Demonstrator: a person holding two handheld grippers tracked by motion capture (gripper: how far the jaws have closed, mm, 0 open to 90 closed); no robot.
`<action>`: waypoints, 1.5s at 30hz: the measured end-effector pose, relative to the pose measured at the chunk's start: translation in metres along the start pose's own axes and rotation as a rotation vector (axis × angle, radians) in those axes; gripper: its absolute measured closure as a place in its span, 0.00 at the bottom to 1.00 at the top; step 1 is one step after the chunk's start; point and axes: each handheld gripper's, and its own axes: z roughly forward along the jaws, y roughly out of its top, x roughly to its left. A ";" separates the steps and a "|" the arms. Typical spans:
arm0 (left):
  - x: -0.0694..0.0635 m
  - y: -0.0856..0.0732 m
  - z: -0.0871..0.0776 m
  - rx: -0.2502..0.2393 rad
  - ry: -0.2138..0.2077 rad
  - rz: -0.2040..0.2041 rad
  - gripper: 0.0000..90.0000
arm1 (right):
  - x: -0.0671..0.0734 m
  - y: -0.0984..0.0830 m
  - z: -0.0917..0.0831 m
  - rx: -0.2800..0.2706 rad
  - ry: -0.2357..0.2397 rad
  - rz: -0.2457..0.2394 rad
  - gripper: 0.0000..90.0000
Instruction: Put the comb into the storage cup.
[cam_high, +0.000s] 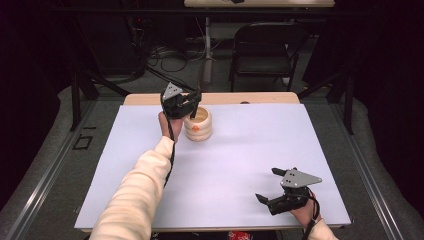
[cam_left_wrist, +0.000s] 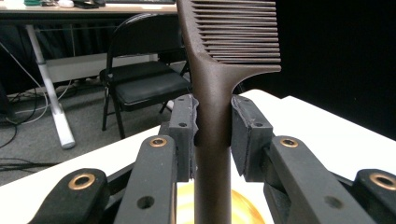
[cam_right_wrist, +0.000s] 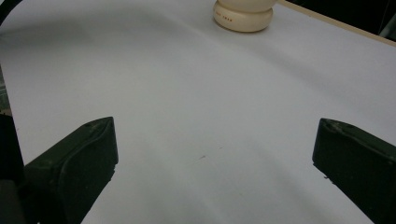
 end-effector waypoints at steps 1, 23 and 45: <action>-0.001 0.000 0.001 0.007 0.007 0.007 0.80 | 0.000 0.000 0.000 -0.001 0.000 0.001 0.00; -0.006 -0.008 0.011 0.076 -0.010 0.042 0.80 | 0.001 0.000 -0.001 -0.002 0.001 -0.007 0.00; -0.003 -0.021 0.011 0.093 0.002 0.018 0.80 | 0.000 0.000 0.000 0.002 0.002 -0.006 0.00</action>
